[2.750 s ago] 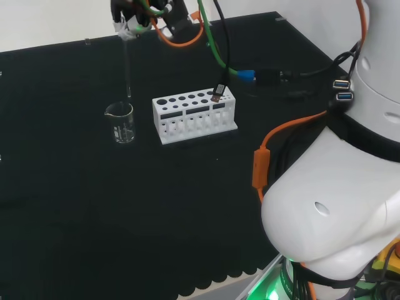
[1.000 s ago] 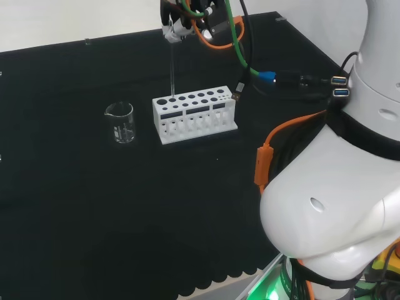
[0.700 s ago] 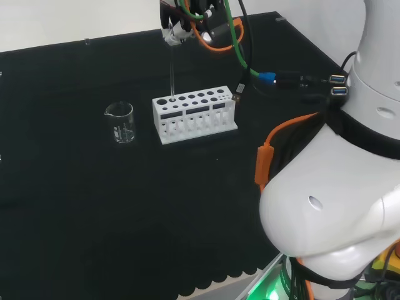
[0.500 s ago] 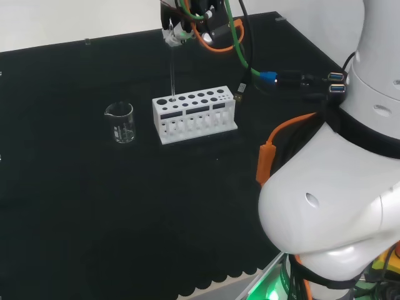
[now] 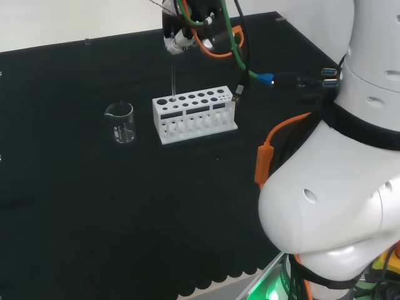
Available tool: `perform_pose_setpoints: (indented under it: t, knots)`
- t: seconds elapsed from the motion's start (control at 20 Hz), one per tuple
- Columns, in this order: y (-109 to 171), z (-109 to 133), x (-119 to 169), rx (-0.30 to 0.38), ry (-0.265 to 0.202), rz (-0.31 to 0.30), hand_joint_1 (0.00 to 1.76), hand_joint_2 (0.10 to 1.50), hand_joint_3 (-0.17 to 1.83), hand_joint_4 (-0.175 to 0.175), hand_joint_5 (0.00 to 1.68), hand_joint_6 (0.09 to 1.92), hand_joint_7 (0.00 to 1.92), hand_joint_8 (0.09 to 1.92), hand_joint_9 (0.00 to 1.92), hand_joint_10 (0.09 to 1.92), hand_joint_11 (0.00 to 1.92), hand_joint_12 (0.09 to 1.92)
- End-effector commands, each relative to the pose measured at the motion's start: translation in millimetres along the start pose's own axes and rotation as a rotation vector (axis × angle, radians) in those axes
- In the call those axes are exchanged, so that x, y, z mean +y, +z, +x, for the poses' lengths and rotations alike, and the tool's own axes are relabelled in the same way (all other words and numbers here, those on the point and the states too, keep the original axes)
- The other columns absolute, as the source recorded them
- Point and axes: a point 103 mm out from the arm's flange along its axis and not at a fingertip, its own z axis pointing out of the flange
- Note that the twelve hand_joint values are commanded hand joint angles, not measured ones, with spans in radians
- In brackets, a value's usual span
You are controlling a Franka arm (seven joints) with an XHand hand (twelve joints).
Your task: Put the glass rod back on the white test tube rack.
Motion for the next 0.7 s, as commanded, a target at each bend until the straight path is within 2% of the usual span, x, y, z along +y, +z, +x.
perform_pose_setpoints:
  t: [0.05,0.7]
  knots:
    - [9.3,4.1,12.3,0.003,-0.033,0.011,1.32,1.03,-0.17,-0.174,1.27,0.42,1.62,0.09,1.63,0.53,1.55,0.89]
    - [18.0,0.4,21.9,-0.002,-0.039,0.035,1.32,1.04,-0.17,-0.171,1.27,0.43,1.62,0.09,1.63,0.53,1.55,0.89]
